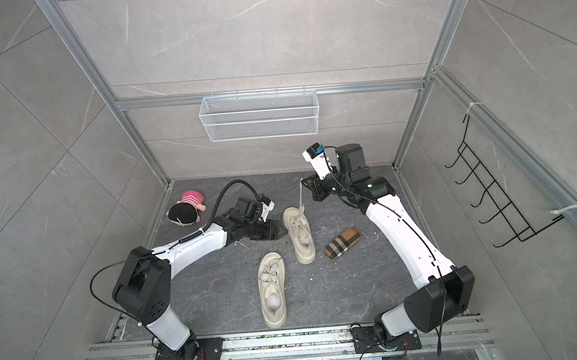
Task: Remove the insole from the shoe
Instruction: Untie the shoelace on the shoe.
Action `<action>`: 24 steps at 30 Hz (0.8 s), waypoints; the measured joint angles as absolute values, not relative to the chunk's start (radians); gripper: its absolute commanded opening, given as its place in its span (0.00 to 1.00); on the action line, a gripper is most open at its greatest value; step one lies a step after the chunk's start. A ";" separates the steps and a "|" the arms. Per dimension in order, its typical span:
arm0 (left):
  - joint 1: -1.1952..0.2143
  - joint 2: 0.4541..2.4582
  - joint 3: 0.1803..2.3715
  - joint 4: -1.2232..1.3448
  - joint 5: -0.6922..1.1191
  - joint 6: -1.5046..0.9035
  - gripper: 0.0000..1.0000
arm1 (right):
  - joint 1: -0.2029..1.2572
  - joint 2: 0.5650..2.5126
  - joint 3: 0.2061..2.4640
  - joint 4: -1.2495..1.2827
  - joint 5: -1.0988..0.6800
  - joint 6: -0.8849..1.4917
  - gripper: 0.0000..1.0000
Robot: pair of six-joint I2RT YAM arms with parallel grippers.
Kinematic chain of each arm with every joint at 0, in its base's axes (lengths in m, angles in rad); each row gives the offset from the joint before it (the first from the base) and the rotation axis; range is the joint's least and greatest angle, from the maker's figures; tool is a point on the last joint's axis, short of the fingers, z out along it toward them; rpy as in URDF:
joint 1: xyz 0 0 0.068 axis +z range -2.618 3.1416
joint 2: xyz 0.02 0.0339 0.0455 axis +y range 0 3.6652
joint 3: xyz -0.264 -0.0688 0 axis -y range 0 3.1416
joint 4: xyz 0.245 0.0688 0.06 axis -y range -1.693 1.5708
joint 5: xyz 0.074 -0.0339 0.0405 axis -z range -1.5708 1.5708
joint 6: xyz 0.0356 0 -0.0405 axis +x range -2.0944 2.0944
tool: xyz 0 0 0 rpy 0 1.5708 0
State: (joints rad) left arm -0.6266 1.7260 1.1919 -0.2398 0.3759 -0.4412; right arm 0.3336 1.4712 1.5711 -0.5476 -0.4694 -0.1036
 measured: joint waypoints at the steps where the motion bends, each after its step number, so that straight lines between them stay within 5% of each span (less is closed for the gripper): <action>1: -0.632 1.737 1.200 -0.240 0.376 -0.441 0.73 | 0.334 1.471 1.573 -0.547 -0.466 -0.099 0.00; 24: -0.695 1.909 1.306 -0.291 0.218 -0.453 0.75 | 0.334 1.449 1.588 -0.519 -0.418 0.008 0.00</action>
State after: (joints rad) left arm -0.6949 1.9087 1.3060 -0.2909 0.2184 -0.4526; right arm 0.3336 1.4487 1.5883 -0.5186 -0.4183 0.0082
